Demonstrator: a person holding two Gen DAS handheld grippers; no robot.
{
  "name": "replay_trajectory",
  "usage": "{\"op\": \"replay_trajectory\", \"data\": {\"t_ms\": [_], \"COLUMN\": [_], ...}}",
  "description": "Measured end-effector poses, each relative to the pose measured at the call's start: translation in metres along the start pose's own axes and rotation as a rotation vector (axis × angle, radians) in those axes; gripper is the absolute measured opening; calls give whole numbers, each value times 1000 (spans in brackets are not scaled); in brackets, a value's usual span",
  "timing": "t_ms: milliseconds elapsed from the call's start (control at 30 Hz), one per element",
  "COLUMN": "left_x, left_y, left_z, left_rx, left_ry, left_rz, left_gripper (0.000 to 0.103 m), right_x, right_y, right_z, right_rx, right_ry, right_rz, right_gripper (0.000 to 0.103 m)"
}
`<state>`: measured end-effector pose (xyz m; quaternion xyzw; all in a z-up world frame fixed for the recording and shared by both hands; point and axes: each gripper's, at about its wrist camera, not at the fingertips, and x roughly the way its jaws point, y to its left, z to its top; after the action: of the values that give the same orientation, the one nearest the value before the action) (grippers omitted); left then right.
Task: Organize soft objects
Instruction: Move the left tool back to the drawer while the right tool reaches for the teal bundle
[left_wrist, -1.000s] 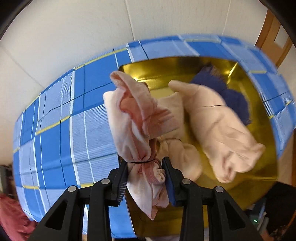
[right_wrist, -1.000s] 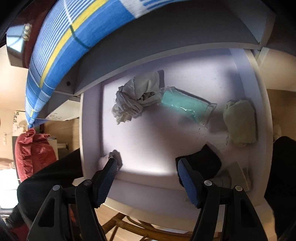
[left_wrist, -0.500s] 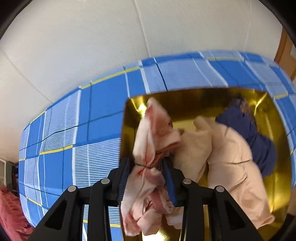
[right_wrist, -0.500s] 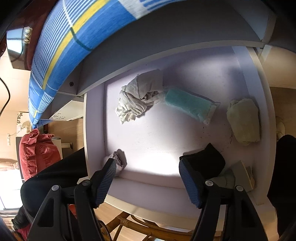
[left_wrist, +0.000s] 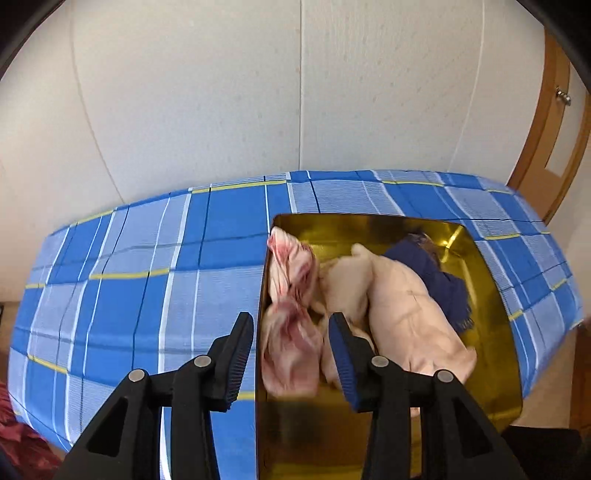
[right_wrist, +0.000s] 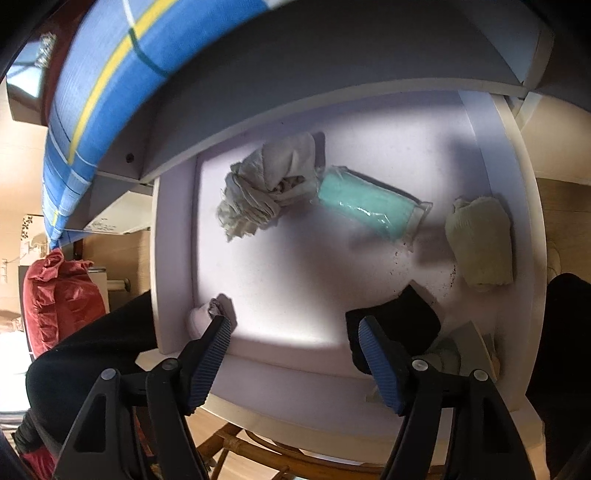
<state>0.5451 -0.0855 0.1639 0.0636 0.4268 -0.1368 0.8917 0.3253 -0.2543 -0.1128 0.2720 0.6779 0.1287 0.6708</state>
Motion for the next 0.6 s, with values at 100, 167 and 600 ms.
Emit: {"op": "replay_trajectory", "data": {"t_ms": [100,167,600], "left_x": [-19,-36,-58], "left_y": [3,4,-7], "left_z": [-22,-39,-175], "left_rx": [-13,-27,-85], "left_ry": [-37,-68,24], "left_rz": [-55,-89,-317], "left_gripper": [42,42,44], "right_x": [2,2,7], "right_y": [-1,-3,-8], "right_z": [-1,-1,-1], "right_rx": [-8,-7,1], "right_ry": [-1,-2,0], "right_rz": [-24,-33,-80], "right_gripper": [73,73,73]}}
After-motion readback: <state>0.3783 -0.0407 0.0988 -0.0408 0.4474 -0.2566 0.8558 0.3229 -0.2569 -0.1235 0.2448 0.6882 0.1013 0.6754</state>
